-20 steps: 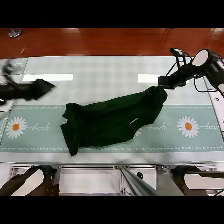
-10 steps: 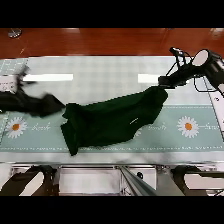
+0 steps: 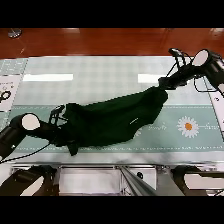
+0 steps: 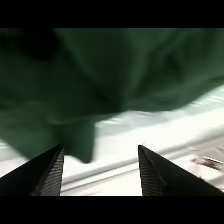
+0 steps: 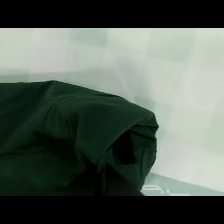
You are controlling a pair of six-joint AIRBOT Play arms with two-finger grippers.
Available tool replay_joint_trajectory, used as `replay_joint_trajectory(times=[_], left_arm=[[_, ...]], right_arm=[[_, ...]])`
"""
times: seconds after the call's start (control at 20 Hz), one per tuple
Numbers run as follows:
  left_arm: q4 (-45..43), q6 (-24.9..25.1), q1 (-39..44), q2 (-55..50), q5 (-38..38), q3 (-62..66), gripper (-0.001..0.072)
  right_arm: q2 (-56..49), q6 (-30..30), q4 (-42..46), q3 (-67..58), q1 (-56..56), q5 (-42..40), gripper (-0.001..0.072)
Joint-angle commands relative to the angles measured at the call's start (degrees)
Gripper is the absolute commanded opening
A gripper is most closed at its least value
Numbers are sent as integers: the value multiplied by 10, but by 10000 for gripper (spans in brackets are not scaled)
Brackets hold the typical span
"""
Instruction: Fold the shirts.
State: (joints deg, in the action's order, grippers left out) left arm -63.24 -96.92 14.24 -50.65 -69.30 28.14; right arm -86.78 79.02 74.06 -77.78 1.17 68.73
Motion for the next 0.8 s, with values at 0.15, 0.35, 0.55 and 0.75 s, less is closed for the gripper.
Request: replay_joint_trajectory(times=[0.15,0.35,0.55,0.75], left_arm=[[-142,-18,2,0,5,89,551],[-74,-12,7,-35,38,83,551],[-56,-7,41,-80,65,82,551],[1,-5,70,-113,94,83,551]], right_arm=[[-1,-3,0,0,1,-3,40],[-1,-3,0,0,1,-2,40],[-1,-3,0,1,1,-3,40],[-1,-3,0,0,1,-3,41]])
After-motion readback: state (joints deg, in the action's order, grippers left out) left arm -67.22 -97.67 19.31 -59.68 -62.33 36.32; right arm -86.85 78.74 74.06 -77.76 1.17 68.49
